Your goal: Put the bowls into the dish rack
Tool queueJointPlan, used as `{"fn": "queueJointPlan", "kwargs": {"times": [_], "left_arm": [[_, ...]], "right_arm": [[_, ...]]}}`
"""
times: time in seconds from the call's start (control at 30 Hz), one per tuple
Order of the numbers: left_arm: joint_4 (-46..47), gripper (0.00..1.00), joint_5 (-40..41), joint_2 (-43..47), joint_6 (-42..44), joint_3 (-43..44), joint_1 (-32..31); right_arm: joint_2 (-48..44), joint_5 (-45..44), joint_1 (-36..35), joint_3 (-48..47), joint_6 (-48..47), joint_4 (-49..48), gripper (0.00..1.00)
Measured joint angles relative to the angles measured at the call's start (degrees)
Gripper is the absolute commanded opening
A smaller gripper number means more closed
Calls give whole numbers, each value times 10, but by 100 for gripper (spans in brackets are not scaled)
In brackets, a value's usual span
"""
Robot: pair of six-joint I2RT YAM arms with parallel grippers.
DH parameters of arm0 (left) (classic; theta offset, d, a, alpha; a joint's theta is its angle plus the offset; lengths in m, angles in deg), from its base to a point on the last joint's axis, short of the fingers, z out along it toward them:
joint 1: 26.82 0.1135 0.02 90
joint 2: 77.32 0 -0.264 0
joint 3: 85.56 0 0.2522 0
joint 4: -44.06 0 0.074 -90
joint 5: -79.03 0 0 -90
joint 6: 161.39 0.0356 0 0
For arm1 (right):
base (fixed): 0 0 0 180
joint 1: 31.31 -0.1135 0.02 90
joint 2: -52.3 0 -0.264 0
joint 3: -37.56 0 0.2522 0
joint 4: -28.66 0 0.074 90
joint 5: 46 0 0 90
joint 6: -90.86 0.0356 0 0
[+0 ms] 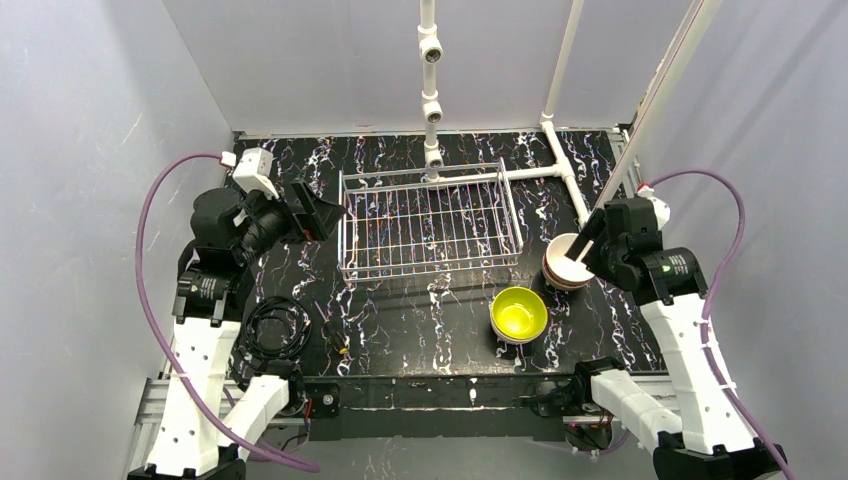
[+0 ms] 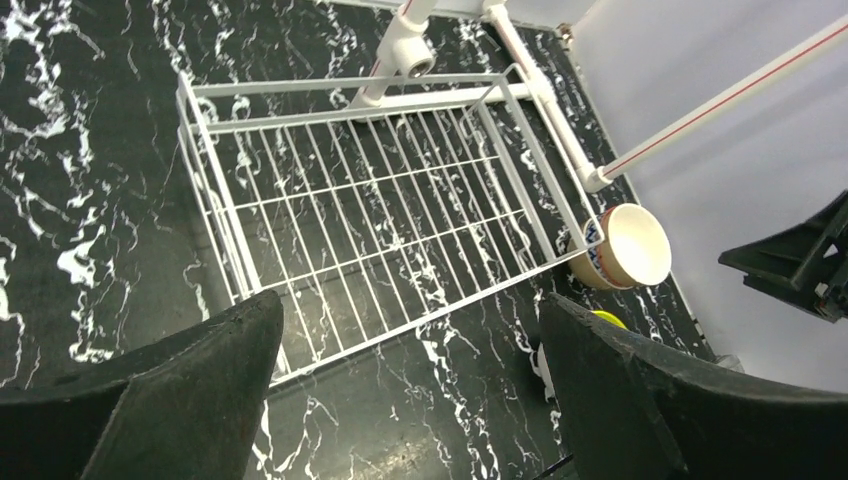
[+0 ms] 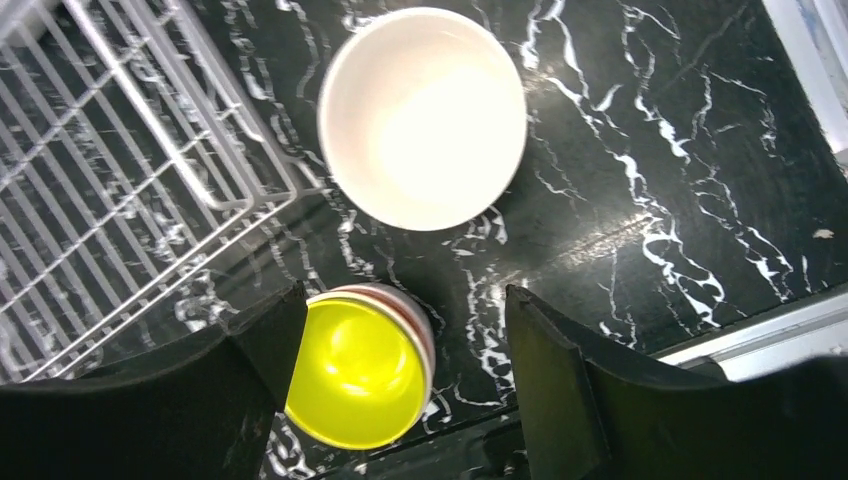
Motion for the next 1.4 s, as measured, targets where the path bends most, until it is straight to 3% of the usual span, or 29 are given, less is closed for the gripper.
{"fn": "queueJointPlan", "kwargs": {"times": [0.1, 0.27, 0.43, 0.57, 0.8, 1.0, 1.17, 1.33, 1.4], "left_arm": [[-18, 98, 15, -6, 7, -3, 0], [-35, 98, 39, 8, 6, -22, 0], [-57, 98, 51, 19, 0, -27, 0], [-80, 98, 65, 28, -5, -26, 0], [-113, 98, 97, 60, -14, -25, 0], [-130, 98, 115, 60, -20, -23, 0], [-137, 98, 120, 65, -19, -23, 0], [-144, 98, 123, 80, -13, -23, 0], [-144, 98, 125, 81, -11, -23, 0]], "right_arm": [[-11, -17, 0, 56, 4, -3, 77], [7, -23, 0, 148, 26, -19, 85], [9, -21, 0, 181, 64, -107, 92], [9, -44, 0, 181, 110, -160, 90], [9, -130, 0, 194, 198, -160, 85], [14, -166, 1, 223, 231, -162, 64], [30, -165, 1, 249, 243, -164, 37], [22, -173, 1, 250, 254, -167, 1], [17, -183, 1, 247, 260, -166, 1]]}}
